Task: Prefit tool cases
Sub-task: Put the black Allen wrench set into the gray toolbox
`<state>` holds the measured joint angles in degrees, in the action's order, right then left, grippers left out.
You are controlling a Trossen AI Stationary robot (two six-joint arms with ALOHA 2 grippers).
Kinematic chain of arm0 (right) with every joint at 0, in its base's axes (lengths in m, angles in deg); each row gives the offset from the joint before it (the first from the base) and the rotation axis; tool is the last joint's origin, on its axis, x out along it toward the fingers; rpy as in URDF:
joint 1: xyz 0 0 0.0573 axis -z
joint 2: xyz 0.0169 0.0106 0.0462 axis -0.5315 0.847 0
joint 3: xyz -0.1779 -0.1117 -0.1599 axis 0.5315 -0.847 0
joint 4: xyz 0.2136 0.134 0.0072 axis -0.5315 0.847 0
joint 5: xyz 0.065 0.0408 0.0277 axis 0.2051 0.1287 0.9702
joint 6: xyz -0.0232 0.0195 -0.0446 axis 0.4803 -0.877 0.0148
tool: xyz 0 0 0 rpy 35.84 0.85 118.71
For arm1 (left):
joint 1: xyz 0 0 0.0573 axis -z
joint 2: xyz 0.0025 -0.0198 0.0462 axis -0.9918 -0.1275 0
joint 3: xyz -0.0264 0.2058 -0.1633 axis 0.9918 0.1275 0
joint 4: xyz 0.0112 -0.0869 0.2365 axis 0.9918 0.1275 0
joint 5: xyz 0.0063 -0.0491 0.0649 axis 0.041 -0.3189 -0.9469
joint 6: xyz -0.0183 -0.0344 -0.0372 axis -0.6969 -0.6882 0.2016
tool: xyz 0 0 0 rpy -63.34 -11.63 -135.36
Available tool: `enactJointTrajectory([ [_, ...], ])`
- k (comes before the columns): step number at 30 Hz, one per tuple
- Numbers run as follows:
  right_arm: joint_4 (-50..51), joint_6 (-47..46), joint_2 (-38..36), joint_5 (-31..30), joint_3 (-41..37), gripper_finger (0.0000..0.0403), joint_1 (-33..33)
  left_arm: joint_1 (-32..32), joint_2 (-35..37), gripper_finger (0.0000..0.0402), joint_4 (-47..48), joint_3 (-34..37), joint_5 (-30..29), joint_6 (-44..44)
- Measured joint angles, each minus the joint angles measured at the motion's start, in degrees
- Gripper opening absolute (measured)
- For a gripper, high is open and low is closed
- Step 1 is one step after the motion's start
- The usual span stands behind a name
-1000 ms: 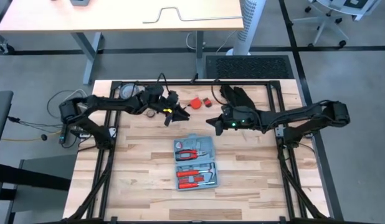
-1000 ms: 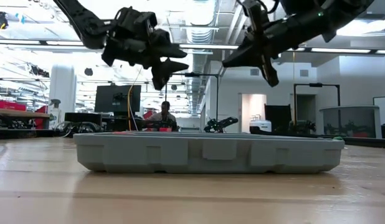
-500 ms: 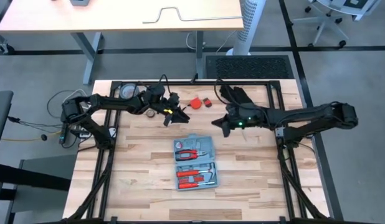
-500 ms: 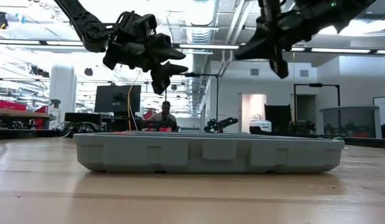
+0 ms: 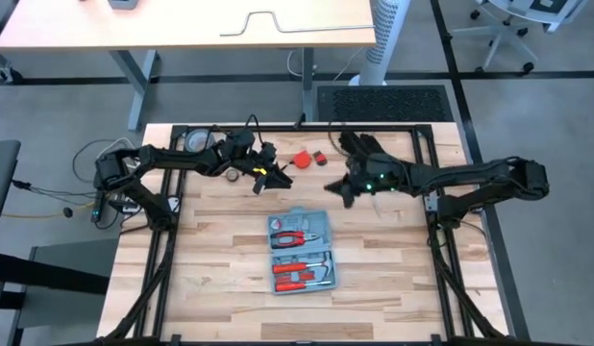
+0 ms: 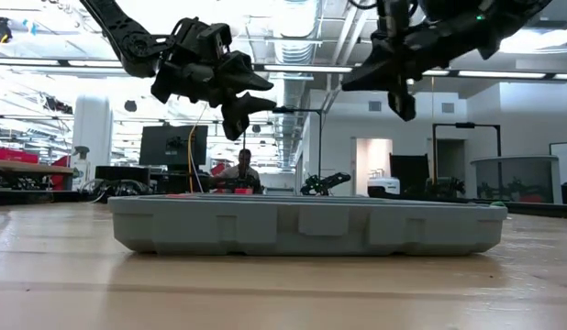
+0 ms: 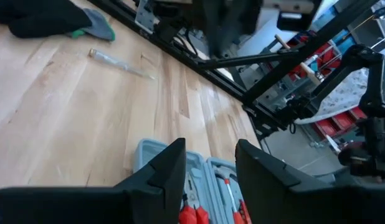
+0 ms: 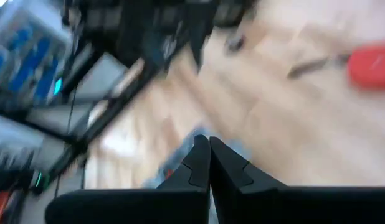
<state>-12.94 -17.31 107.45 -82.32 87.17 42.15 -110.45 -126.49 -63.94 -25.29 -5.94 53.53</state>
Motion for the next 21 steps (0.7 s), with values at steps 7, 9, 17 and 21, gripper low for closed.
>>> enactJointTrajectory([
  [7, -4.4, -3.1, 0.8, -25.4, 0.0, 0.0011, -1.0, 0.0, 0.0, 0.0130, 0.7, 0.0, 0.2, 0.6],
  [9, -9.5, -4.2, 1.9, -34.8, 0.0, 0.0011, -0.6, 0.0, 0.0, 0.0130, 0.7, 0.0, 0.0, 0.6],
  [17, -15.2, 0.5, 3.6, -21.2, 0.0, 0.0011, 2.5, 0.0, 0.0, 0.0130, 0.6, 0.0, -0.6, 1.5],
  [21, -13.3, -1.2, 3.6, -20.0, 0.0, 0.0011, 0.7, 0.0, 0.0, 0.0130, 0.6, 0.0, -0.8, 1.4],
])
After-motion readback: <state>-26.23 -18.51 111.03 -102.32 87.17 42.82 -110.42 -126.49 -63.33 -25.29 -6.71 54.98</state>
